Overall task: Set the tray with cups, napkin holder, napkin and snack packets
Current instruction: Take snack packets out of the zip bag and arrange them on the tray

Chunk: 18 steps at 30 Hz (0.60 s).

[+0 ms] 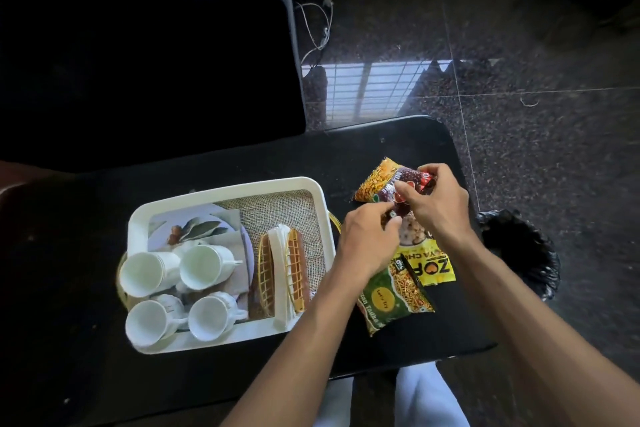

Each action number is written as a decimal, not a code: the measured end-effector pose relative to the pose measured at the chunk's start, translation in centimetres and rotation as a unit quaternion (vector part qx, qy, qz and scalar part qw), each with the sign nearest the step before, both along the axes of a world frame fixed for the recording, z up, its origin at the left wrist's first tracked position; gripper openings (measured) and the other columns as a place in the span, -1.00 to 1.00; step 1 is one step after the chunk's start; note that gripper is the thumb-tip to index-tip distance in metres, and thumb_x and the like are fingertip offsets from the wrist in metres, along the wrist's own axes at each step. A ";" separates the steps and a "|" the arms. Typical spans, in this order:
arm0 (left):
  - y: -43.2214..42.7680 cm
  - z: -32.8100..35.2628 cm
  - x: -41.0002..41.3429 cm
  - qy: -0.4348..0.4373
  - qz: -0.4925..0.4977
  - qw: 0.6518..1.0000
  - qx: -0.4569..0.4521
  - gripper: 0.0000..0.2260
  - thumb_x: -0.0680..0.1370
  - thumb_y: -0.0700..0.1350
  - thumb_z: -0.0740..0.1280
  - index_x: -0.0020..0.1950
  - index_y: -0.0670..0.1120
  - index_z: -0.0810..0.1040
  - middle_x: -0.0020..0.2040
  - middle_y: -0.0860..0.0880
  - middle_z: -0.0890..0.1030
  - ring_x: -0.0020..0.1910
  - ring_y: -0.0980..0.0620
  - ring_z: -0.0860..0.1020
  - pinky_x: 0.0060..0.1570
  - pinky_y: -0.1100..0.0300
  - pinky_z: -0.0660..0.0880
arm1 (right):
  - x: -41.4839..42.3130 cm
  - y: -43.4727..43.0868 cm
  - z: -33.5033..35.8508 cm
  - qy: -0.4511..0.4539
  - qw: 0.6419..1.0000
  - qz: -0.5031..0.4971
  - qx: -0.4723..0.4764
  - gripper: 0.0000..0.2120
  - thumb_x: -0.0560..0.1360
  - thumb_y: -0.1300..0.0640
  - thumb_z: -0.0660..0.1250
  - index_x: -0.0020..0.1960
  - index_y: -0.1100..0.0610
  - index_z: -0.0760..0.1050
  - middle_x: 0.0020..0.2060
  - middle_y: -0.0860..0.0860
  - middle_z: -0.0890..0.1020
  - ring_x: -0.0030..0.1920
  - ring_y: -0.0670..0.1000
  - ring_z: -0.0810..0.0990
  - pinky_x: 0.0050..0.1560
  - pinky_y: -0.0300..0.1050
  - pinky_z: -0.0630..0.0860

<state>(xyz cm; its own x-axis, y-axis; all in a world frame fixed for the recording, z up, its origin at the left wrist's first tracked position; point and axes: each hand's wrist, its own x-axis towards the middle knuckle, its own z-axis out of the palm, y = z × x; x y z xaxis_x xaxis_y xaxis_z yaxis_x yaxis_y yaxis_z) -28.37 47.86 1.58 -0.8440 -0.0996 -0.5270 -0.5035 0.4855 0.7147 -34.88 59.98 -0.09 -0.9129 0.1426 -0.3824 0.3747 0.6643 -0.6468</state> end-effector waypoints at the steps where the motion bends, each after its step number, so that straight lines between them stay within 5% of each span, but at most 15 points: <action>1: -0.4 -0.1 0.0 -0.002 -0.011 1.000 0.008 -0.62 0.64 -0.02 0.31 0.45 -0.05 0.52 0.40 -0.08 0.58 0.38 -0.05 0.53 0.41 0.00 0.46 | -0.1 -0.3 0.0 0.005 1.000 0.007 0.002 -0.58 0.43 -0.04 0.51 0.21 0.06 0.48 0.04 0.03 0.63 0.05 0.04 0.60 0.00 -0.14 0.46; 8: -4.9 0.6 0.1 0.118 -0.004 0.993 -0.028 -0.69 0.62 -0.13 0.33 0.36 -0.05 0.60 0.27 -0.07 0.68 0.24 -0.03 0.63 0.31 0.02 0.55 | -0.6 -2.3 2.1 0.078 0.991 0.106 0.003 -0.61 0.44 0.16 0.52 0.21 0.03 0.50 0.03 0.02 0.64 0.00 0.01 0.62 0.11 0.03 0.61; 12: -7.8 1.8 -1.2 0.221 -0.012 0.968 -0.122 -0.57 0.58 -0.17 0.41 0.45 -0.09 0.50 0.38 -0.09 0.59 0.34 -0.03 0.56 0.34 0.27 0.38 | -0.8 -2.8 4.6 0.148 0.962 0.229 0.020 -0.57 0.44 0.27 0.47 0.27 0.06 0.52 0.10 0.06 0.64 0.05 0.06 0.61 0.12 0.09 0.59; 18: -11.4 4.6 -2.9 0.247 -0.149 0.945 -0.152 -0.32 0.46 -0.12 0.56 0.53 -0.13 0.39 0.46 -0.11 0.51 0.46 -0.04 0.46 0.49 0.05 0.38 | -1.6 -3.9 8.5 0.209 0.892 0.400 0.042 -0.44 0.42 0.32 0.48 0.38 0.06 0.47 0.21 0.11 0.62 0.14 0.12 0.60 0.15 -0.03 0.55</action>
